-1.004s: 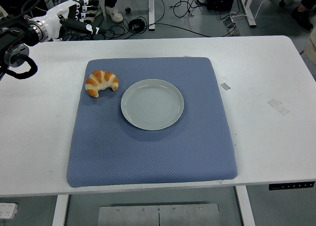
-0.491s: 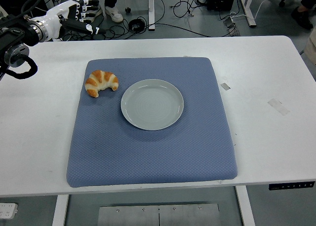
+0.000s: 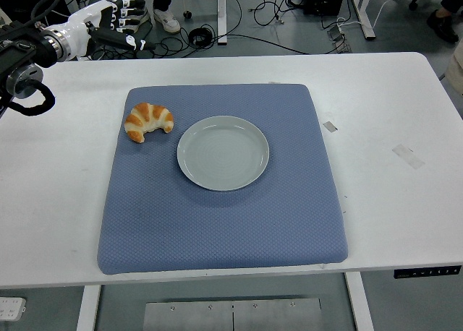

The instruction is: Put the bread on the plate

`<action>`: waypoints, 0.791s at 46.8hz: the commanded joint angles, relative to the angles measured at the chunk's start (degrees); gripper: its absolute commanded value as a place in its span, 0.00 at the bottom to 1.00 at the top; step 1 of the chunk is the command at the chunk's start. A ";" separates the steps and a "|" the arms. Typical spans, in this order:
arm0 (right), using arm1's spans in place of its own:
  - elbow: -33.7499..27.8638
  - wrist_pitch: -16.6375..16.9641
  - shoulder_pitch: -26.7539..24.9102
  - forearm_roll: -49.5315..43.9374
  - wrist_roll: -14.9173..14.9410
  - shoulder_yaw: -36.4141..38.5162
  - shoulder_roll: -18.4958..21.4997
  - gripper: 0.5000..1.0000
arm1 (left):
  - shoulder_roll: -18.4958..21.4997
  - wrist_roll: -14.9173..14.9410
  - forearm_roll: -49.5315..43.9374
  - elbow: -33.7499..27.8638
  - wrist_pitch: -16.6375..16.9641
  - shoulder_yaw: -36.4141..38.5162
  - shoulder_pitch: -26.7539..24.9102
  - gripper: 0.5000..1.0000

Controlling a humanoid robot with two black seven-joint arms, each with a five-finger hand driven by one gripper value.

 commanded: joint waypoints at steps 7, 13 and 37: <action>0.00 -0.01 0.00 0.00 -0.04 0.09 0.00 1.00 | -0.07 0.37 1.19 0.00 -0.52 2.89 -0.93 0.94; 0.00 -0.01 0.00 0.00 0.05 0.00 0.00 1.00 | 0.01 0.37 1.54 0.00 -0.87 6.59 -3.66 0.94; 0.09 -0.01 0.00 0.00 0.05 0.00 0.00 1.00 | 0.10 1.95 3.38 0.00 -5.17 20.21 -10.51 0.93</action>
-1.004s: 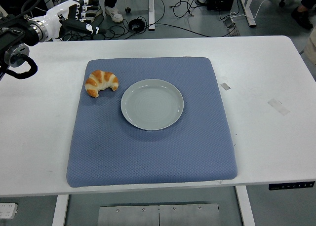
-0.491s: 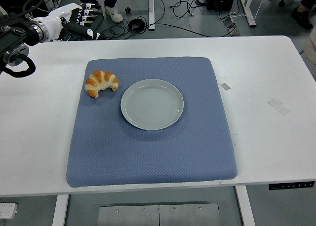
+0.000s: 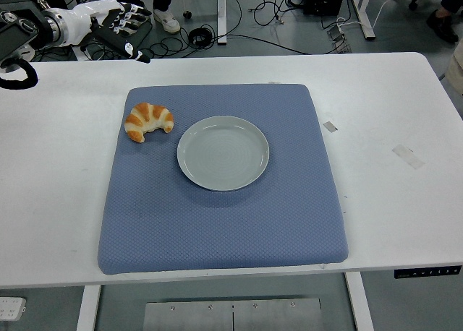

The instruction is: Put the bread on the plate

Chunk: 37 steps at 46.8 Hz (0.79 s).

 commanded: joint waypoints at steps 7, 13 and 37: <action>0.00 -0.01 0.00 0.00 0.00 0.00 0.00 1.00 | 0.18 0.00 6.09 0.00 -1.61 0.40 -1.24 0.93; 0.00 -0.01 0.00 0.00 0.00 0.00 0.00 1.00 | 0.09 0.00 9.35 0.00 -2.13 0.40 -1.07 0.93; 0.00 -0.01 0.00 0.00 0.00 0.00 0.00 1.00 | -1.32 5.00 12.69 0.00 -6.97 0.49 -1.15 0.90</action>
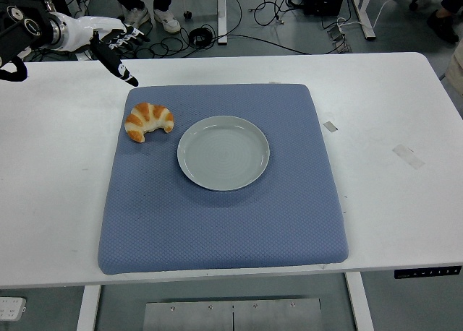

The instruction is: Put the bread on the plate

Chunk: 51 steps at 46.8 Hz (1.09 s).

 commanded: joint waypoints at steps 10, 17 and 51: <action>0.00 0.01 0.00 0.00 -0.03 0.00 0.00 1.00 | -0.86 1.92 0.70 -0.44 0.02 3.21 0.60 0.87; 0.00 0.01 0.00 0.00 -0.03 0.00 0.00 1.00 | -3.23 1.83 0.79 -0.61 0.11 5.94 1.39 0.86; 0.00 0.01 0.00 0.00 0.05 0.00 0.00 1.00 | -5.34 1.74 0.61 -0.70 2.92 5.59 5.69 0.72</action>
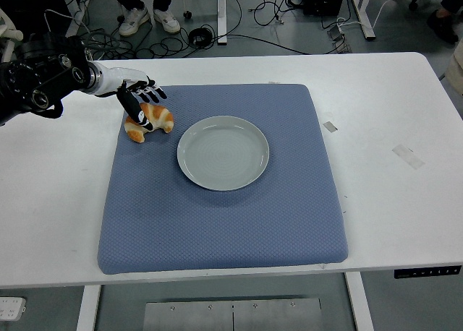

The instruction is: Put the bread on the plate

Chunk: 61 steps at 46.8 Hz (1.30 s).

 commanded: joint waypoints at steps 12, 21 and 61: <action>0.00 -0.01 0.00 0.00 -0.03 0.00 0.00 1.00 | 0.08 -0.37 -0.91 0.00 2.54 -0.66 1.71 0.68; 0.01 -0.01 0.00 0.00 -0.03 0.00 0.00 1.00 | 0.08 -0.55 -0.91 0.18 2.71 -1.80 1.80 0.51; 0.00 -0.01 0.00 0.00 -0.03 0.00 0.00 1.00 | 0.52 -0.73 -1.00 0.35 2.71 -3.73 2.15 0.28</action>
